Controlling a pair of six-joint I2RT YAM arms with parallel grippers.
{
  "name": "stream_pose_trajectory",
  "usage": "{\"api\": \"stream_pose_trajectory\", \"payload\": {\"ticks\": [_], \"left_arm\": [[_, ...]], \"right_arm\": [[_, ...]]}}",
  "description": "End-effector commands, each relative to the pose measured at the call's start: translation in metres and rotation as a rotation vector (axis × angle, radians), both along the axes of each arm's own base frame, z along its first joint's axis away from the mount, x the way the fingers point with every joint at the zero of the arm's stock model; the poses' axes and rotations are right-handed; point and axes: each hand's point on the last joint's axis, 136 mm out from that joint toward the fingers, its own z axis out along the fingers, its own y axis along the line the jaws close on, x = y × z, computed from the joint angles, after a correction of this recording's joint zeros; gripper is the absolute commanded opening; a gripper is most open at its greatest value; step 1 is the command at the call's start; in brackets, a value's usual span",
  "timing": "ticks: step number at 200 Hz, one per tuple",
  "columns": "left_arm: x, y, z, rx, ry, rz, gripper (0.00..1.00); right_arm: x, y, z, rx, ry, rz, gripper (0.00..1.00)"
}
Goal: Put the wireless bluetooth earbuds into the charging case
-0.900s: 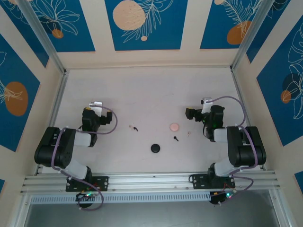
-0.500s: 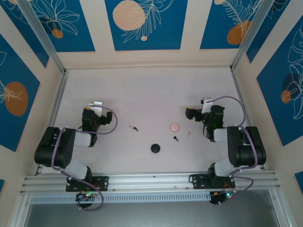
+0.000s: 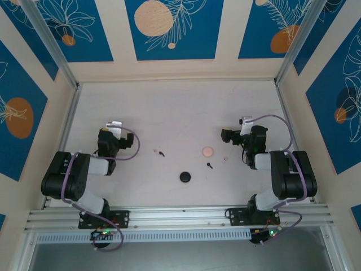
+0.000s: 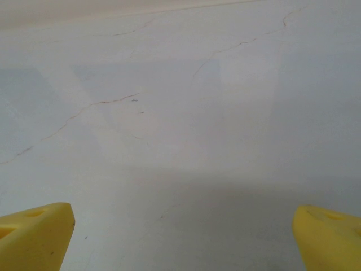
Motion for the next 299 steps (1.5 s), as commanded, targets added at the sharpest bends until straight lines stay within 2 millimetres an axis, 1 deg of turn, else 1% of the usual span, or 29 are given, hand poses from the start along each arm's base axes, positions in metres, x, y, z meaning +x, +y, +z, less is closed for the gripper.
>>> {"api": "stream_pose_trajectory", "payload": {"ticks": [1,99,109,115,250,260,276,288,299], "left_arm": [[0.008,0.007,0.011,-0.022,-0.046,0.034,1.00],[0.008,0.007,0.011,-0.023,-0.042,0.031,1.00],[0.009,0.006,0.011,-0.025,-0.040,0.029,1.00],[0.009,0.006,0.011,-0.026,-0.039,0.028,1.00],[0.009,0.007,0.010,-0.042,-0.034,0.018,1.00],[0.009,0.006,0.011,-0.040,-0.036,0.013,1.00],[0.011,0.002,0.017,-0.035,-0.026,-0.005,0.95],[0.011,0.001,0.026,-0.025,-0.017,-0.010,0.91],[0.011,-0.002,0.037,-0.015,0.000,-0.019,0.89]], "right_arm": [[0.011,-0.005,0.012,-0.025,-0.052,-0.012,0.99],[0.011,-0.005,0.012,-0.024,-0.051,-0.014,0.99],[0.014,-0.013,0.012,-0.017,-0.039,-0.058,0.99],[0.013,-0.014,0.011,-0.021,-0.039,-0.061,0.99],[0.015,-0.012,0.011,-0.037,-0.036,-0.063,0.99],[0.014,-0.012,0.011,-0.036,-0.039,-0.064,0.99],[0.013,-0.012,0.013,-0.037,-0.047,-0.066,0.99],[0.014,-0.014,0.019,-0.038,-0.039,-0.080,0.99],[0.015,-0.016,0.029,-0.033,-0.004,-0.095,0.99]]}}
